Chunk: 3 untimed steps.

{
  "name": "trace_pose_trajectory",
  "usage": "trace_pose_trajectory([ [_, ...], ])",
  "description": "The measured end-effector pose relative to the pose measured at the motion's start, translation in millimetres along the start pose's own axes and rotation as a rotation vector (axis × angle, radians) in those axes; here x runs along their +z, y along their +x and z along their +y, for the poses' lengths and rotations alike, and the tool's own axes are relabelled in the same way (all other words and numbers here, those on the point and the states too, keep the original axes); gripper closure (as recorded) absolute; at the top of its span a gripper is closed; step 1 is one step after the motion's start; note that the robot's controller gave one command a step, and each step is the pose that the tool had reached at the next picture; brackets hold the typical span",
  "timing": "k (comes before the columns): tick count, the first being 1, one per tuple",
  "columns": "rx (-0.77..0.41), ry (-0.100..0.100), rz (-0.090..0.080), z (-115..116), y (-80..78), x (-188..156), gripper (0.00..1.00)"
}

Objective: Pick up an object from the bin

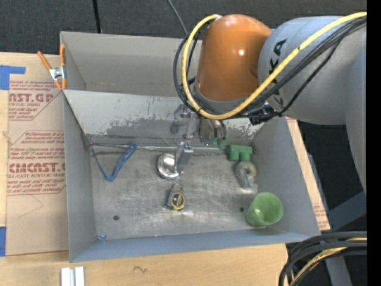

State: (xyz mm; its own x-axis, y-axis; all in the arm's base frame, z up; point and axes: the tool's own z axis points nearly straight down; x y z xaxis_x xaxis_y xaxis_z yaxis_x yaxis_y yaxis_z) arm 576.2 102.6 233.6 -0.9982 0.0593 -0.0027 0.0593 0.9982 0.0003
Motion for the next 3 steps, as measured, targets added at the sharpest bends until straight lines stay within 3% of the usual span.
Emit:
trace_pose_trajectory([
  [1, -0.075, 0.001, 0.01, 18, 15.2, 103, 0.0],
  [2, -0.231, 0.001, 0.01, -12, 86.6, 155, 0.0],
  [3, -0.366, -0.002, -0.001, -63, 53.1, 162, 0.0],
])
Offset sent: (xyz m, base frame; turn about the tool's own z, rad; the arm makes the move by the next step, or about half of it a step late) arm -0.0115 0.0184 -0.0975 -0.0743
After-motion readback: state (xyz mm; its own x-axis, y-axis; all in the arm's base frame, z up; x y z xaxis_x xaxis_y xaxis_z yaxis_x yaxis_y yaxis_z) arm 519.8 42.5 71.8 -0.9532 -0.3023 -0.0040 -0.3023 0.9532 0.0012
